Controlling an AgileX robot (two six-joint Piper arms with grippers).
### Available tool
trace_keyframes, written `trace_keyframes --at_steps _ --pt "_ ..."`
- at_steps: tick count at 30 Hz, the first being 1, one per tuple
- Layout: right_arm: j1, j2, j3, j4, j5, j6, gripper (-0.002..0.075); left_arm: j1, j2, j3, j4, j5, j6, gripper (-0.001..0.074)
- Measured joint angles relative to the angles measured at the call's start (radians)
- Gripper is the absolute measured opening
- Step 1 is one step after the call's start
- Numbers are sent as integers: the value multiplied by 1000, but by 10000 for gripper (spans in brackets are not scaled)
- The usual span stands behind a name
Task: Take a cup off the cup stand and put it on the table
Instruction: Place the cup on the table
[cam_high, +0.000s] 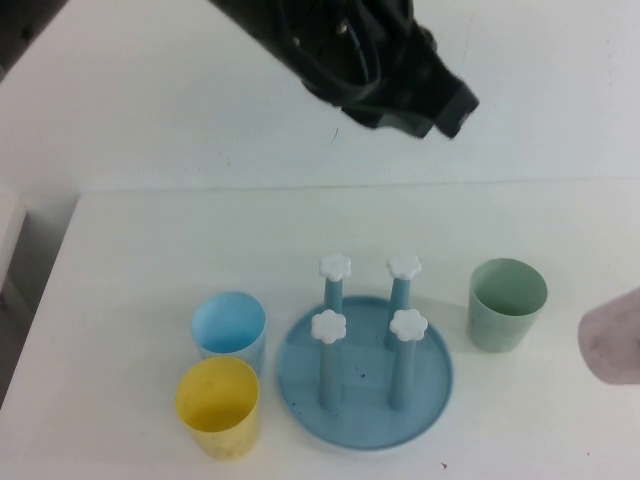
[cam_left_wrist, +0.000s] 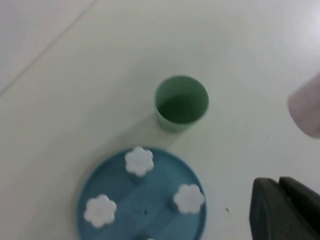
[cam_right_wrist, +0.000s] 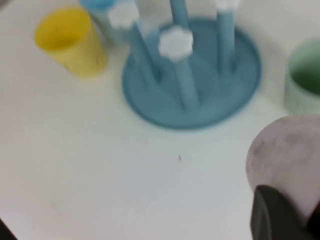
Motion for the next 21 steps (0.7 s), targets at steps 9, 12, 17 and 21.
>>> trace_keyframes --at_steps 9,12,17,21 --pt "210 303 -8 -176 -143 44 20 -24 -171 398 -42 0 -8 0" --pt "291 389 -10 -234 -223 83 20 -24 -224 513 -56 -4 -11 -1" --pt "330 508 -18 -286 -332 114 20 -24 -311 695 -58 -8 -12 -1" --pt "333 575 -34 -308 -355 119 20 -24 -374 780 -58 -12 -12 -1"
